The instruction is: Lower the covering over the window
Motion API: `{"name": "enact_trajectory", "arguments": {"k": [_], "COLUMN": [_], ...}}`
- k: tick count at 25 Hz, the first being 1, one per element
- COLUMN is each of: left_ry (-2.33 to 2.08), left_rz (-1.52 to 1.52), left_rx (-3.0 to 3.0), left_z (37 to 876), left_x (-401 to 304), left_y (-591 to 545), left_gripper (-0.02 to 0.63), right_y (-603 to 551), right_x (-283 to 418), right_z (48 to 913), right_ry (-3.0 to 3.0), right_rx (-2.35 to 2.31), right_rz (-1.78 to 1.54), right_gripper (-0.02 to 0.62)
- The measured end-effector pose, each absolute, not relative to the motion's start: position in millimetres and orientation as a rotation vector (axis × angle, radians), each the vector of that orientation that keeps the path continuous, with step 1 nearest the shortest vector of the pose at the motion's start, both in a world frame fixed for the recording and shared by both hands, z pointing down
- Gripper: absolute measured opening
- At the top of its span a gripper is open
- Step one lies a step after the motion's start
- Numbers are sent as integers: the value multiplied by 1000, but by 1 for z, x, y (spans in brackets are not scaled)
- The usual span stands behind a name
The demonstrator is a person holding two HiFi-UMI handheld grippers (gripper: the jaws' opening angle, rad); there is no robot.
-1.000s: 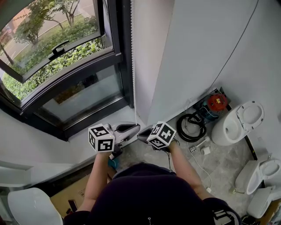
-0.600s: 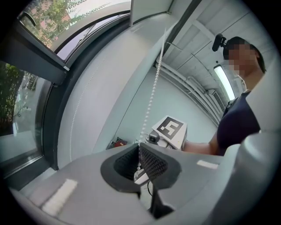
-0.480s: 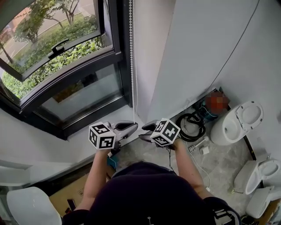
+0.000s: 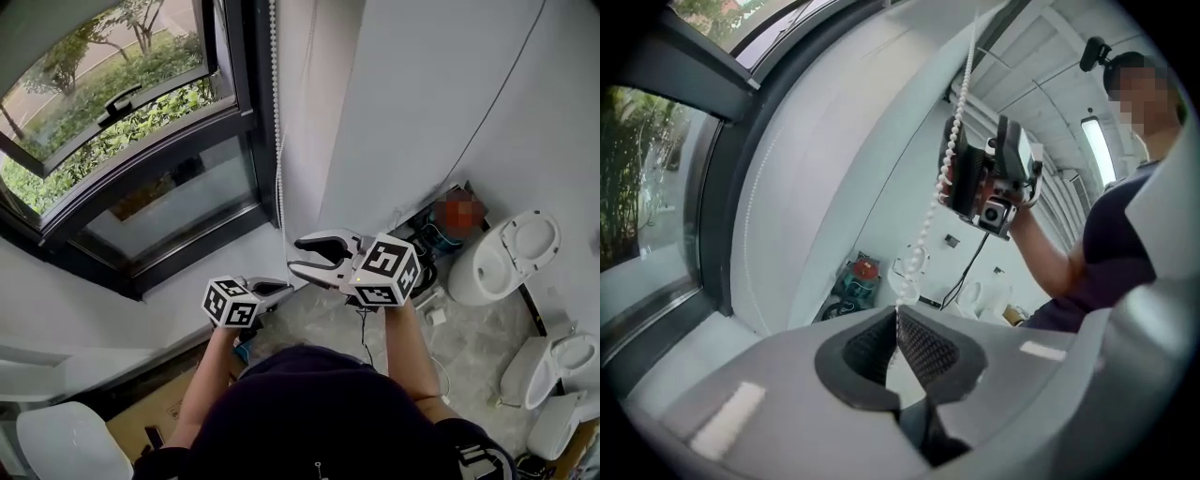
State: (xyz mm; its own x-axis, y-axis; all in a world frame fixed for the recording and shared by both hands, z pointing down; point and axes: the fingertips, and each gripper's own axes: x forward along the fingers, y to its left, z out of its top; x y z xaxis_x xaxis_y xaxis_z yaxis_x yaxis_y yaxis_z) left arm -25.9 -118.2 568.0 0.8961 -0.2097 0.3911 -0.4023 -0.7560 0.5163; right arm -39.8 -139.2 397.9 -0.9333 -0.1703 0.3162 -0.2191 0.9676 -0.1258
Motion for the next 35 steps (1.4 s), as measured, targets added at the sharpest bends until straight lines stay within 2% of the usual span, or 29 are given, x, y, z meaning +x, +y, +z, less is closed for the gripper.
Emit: {"name": "enact_trajectory", "arguments": {"k": [8,18,28,32,35], "left_ry": [-425,-404,-431,-438,-441], "left_rz": [396,381,367,501,506], "left_rx": [2437,2442,2448,2454,2437], "left_z": [568,567,567,584,592], "left_x": [-22,-10,-14,-18,-19], "left_y": [-115,-111,-113,-110,-104], "left_gripper": [15,15,15,15,15], "right_y": [-153,-162,-165,-168,-166], "right_x": [-49,-50,-51,-51,-51], "right_z": [361,329,332,351,362], "right_ry": [-2948,-3040,-3020,-2917,-2921], "right_rx": [385,470,459,448,422], "right_rz": [212,171,262,197,264], "right_gripper": [142,20,14,12,12]}}
